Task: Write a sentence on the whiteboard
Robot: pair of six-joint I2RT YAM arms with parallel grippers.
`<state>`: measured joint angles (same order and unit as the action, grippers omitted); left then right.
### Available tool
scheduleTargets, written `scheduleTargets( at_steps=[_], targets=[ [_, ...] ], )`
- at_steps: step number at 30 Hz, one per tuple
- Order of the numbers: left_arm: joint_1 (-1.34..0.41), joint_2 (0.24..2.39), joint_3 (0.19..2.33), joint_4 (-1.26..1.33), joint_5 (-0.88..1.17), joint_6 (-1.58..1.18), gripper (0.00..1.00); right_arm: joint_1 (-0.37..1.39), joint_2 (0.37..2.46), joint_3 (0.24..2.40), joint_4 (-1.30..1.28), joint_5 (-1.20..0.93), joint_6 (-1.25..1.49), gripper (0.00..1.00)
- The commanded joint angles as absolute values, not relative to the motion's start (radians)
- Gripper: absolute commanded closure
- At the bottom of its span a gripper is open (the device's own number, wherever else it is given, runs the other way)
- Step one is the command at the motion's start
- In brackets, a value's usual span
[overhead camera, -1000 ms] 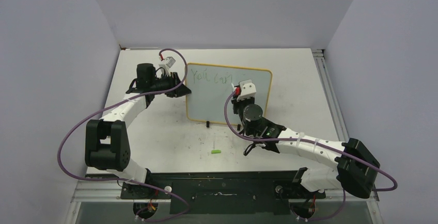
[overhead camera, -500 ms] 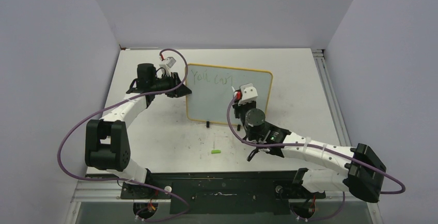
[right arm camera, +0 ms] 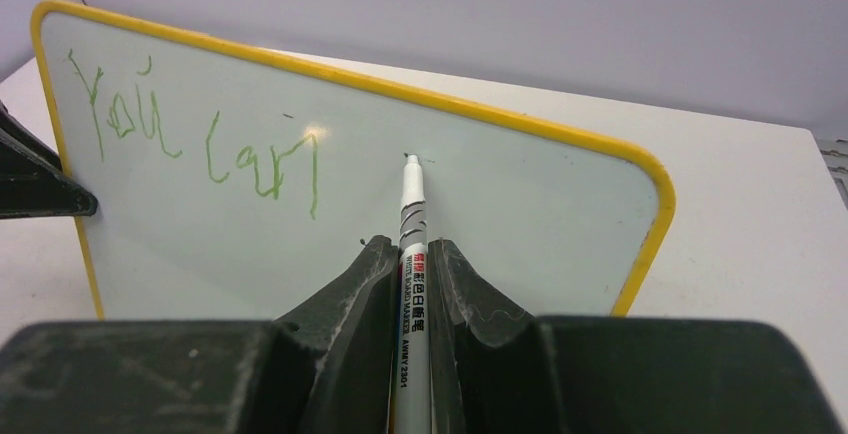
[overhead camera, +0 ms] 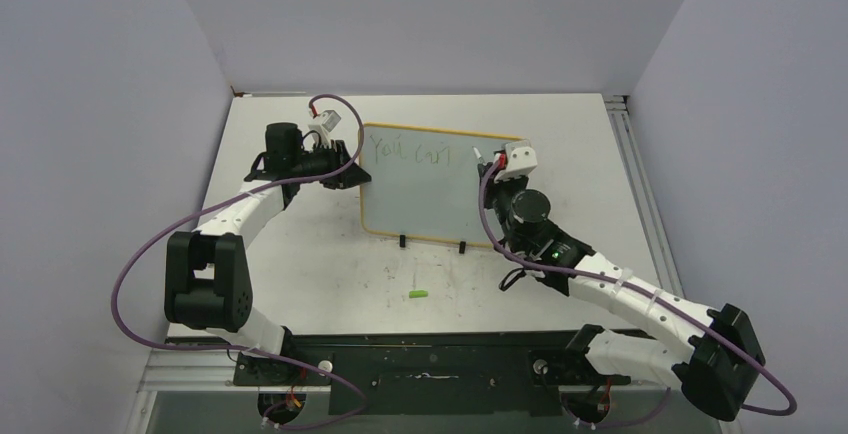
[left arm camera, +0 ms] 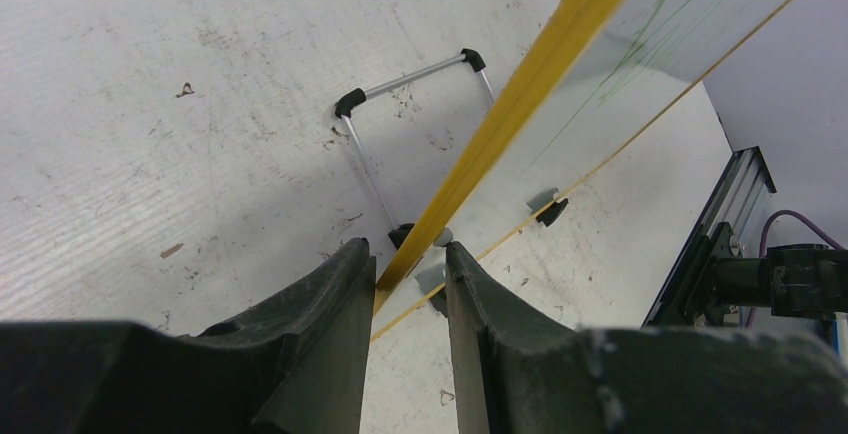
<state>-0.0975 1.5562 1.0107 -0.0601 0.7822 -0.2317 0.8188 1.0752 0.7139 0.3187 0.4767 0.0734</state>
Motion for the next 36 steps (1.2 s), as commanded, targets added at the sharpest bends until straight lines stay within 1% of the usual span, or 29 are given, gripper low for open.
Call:
scheduleTargets(
  at_steps=[1,13,36],
  targets=[
    [-0.104,1.537,1.052,-0.056,0.783,-0.222,0.7,0.767,1.031,0.718,0.334,0.338,0.115,0.95],
    [-0.109,1.537,1.053,-0.064,0.775,-0.215,0.7,0.761,1.031,0.698,0.343,0.283,0.113,0.95],
    [-0.109,1.539,1.055,-0.066,0.779,-0.215,0.7,0.78,1.103,0.696,0.339,0.365,0.116,0.95]
  ],
)
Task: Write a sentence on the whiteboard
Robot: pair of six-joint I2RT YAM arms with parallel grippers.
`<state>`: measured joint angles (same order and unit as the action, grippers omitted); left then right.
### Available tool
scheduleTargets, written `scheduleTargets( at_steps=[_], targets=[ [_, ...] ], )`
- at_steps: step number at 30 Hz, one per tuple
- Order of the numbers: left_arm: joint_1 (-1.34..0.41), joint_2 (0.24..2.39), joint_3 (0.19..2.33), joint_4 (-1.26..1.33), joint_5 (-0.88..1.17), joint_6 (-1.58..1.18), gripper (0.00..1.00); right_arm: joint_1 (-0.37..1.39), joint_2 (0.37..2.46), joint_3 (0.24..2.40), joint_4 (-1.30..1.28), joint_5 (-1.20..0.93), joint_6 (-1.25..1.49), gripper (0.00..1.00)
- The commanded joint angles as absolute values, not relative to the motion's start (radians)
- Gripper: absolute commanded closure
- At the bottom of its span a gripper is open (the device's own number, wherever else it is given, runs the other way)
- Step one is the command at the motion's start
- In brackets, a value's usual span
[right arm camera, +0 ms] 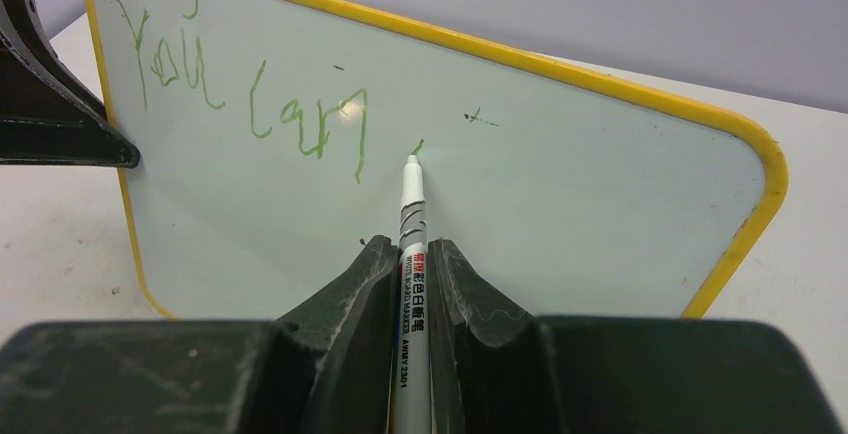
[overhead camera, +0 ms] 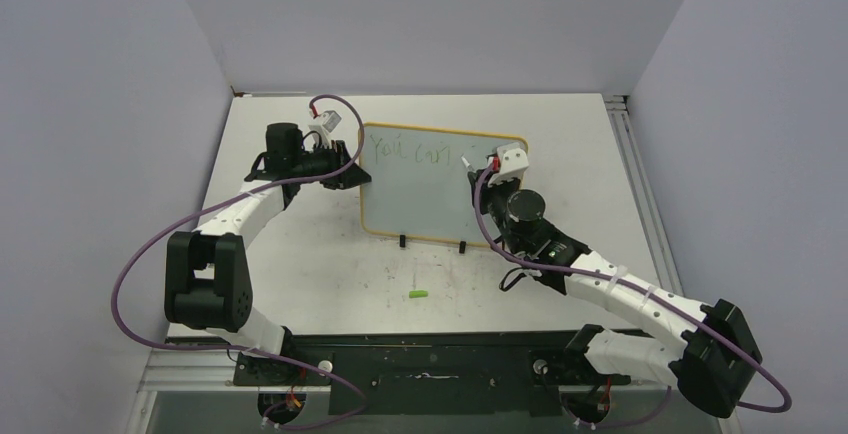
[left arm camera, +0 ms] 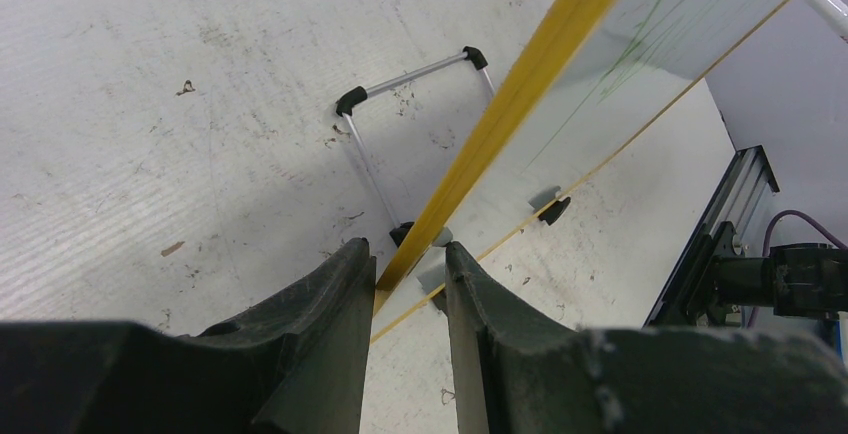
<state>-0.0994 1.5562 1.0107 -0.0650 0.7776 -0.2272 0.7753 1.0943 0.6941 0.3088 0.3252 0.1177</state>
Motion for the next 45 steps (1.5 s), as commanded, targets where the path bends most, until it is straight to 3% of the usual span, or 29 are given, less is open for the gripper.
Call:
scheduleTargets(
  at_steps=[1,45],
  targets=[
    [-0.11,1.539,1.055,-0.066,0.779,-0.215,0.7,0.779,1.105,0.698,0.342,0.366,0.111,0.95],
    [-0.113,1.536,1.055,-0.066,0.776,-0.213,0.7,0.828,1.122,0.729,0.331,0.487,0.054,0.95]
  ],
)
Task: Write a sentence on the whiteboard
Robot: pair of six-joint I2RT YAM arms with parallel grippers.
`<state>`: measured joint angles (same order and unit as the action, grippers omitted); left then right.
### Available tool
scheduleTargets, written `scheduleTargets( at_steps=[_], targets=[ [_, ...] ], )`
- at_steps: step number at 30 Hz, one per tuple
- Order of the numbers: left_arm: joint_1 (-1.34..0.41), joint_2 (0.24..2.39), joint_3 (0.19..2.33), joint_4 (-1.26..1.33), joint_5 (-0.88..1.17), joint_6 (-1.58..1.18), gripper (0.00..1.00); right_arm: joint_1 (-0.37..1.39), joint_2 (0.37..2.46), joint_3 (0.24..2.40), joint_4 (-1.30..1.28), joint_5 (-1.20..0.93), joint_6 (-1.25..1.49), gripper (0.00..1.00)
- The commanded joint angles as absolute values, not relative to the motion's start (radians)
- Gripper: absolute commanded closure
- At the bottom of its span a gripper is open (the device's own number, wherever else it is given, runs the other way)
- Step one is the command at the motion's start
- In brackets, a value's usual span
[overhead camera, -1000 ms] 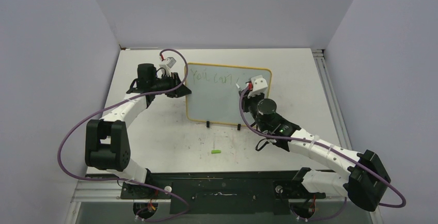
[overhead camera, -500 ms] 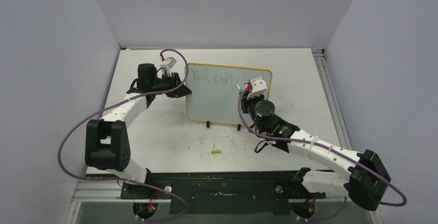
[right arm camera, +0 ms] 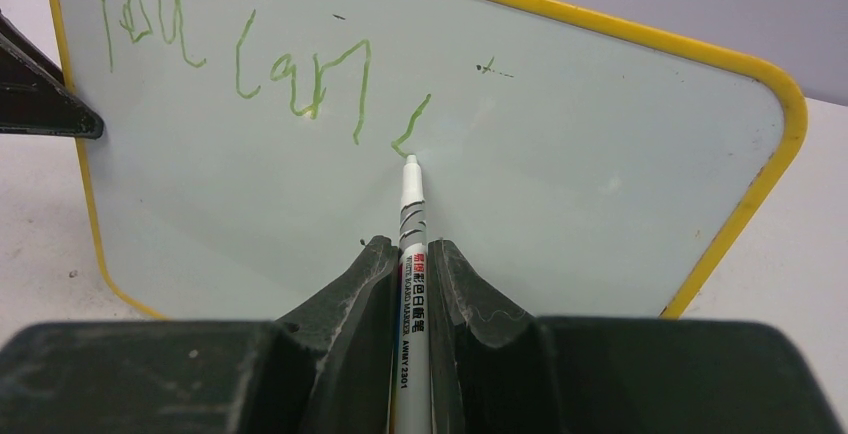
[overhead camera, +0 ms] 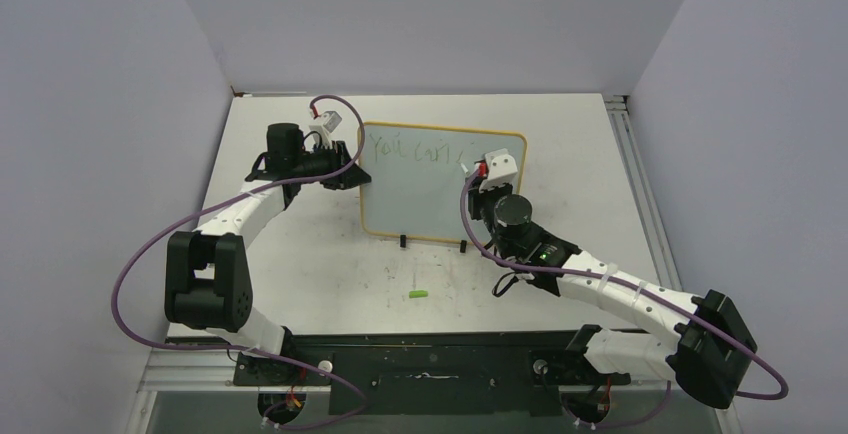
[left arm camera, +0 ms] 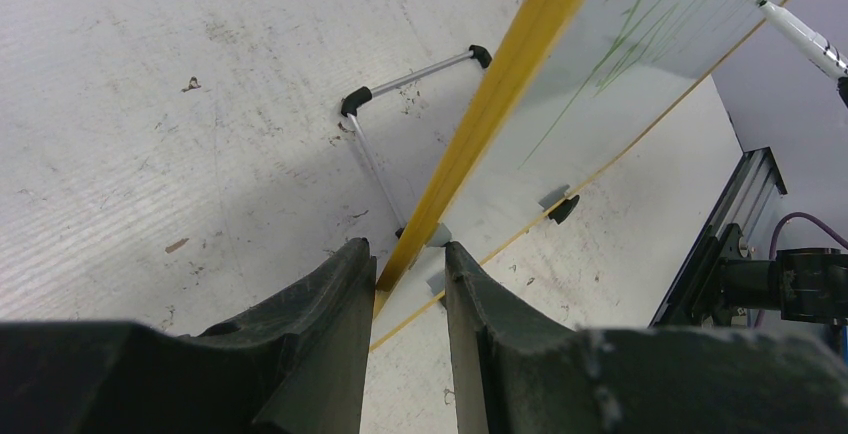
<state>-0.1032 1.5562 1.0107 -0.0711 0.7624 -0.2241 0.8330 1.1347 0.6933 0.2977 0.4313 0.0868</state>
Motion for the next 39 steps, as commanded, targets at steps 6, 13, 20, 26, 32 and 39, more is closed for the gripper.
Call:
scheduleTargets(
  at_steps=[6,13,20,26,32,39],
  targets=[
    [-0.115,1.537,1.054,-0.067,0.776,-0.211,0.7,0.828,1.138,0.753,0.355,0.48,0.036,0.95],
    [-0.115,1.539,1.055,-0.073,0.771,-0.205,0.71,0.828,1.148,0.773,0.366,0.472,0.019,0.95],
    [-0.114,1.537,1.057,-0.075,0.77,-0.204,0.71,0.828,1.146,0.764,0.36,0.473,0.028,0.95],
    [-0.115,1.537,1.057,-0.075,0.77,-0.204,0.71,0.83,1.131,0.727,0.339,0.477,0.059,0.95],
    [-0.115,1.535,1.056,-0.073,0.77,-0.204,0.71,0.836,1.11,0.692,0.314,0.487,0.085,0.95],
    [-0.115,1.537,1.055,-0.073,0.77,-0.203,0.71,0.842,1.106,0.68,0.305,0.498,0.094,0.95]
  ],
)
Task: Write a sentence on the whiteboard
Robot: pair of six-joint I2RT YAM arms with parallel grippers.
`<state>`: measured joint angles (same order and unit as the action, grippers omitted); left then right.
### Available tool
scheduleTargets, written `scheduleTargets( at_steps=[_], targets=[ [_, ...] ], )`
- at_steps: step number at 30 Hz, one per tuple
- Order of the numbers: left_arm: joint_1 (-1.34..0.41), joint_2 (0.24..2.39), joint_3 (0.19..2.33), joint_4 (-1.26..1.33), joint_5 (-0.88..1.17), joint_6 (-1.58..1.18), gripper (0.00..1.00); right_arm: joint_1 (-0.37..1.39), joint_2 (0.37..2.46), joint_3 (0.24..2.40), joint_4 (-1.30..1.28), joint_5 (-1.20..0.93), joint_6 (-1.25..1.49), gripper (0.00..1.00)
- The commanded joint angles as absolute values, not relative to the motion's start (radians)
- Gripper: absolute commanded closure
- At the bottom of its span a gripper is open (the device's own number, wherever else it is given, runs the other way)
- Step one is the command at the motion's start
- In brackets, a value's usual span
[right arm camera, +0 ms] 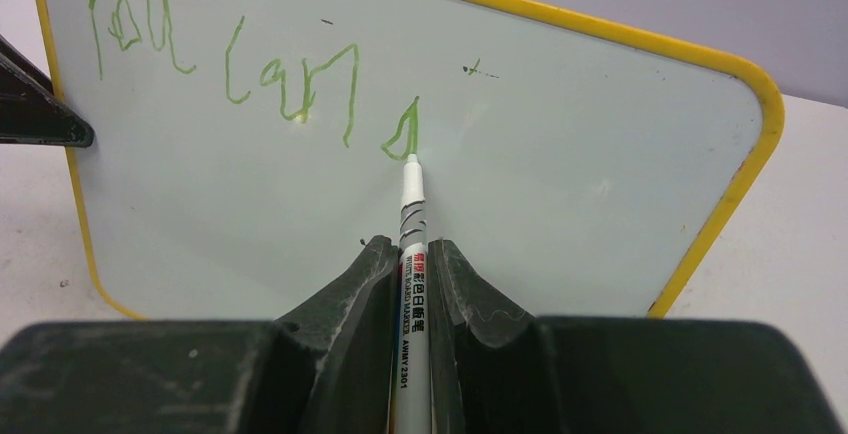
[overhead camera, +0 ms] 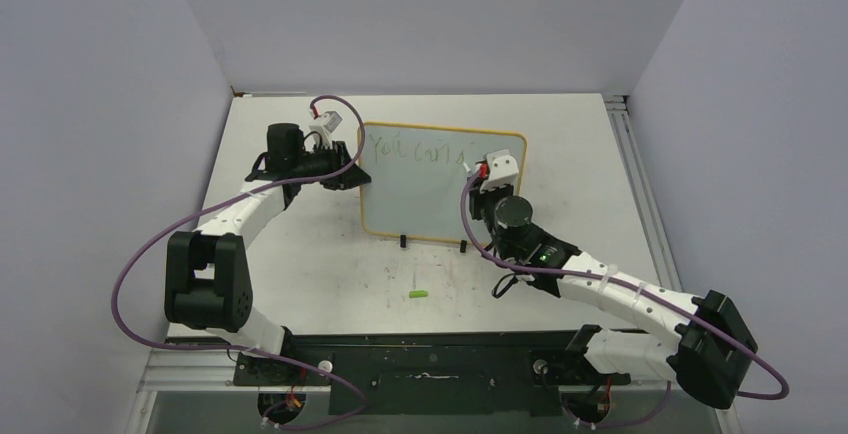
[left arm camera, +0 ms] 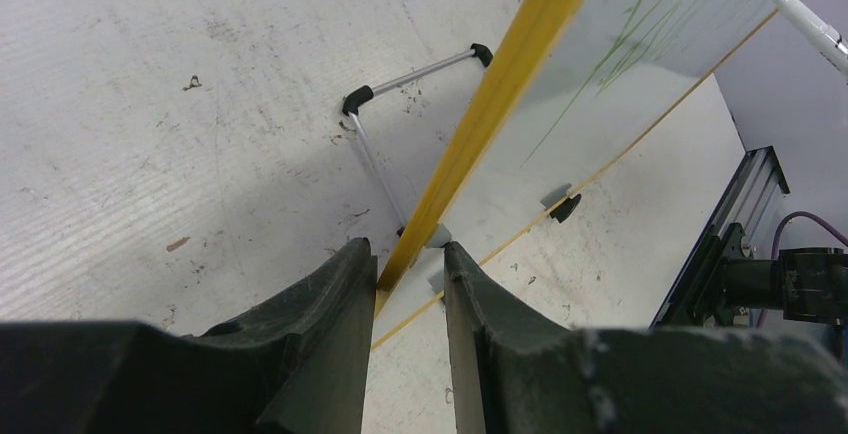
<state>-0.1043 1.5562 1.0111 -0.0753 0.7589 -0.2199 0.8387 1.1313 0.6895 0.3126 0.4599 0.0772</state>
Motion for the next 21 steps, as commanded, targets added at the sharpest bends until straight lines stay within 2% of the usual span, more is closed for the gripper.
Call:
scheduleTargets(
  at_steps=[1,21],
  targets=[
    [-0.115,1.537,1.056,-0.074,0.77,-0.202,0.71,0.842,1.106,0.68,0.304,0.501,0.094,0.95],
    [-0.114,1.536,1.055,-0.074,0.763,-0.202,0.71,0.876,1.051,0.703,0.319,0.51,0.048,0.95]
  ],
)
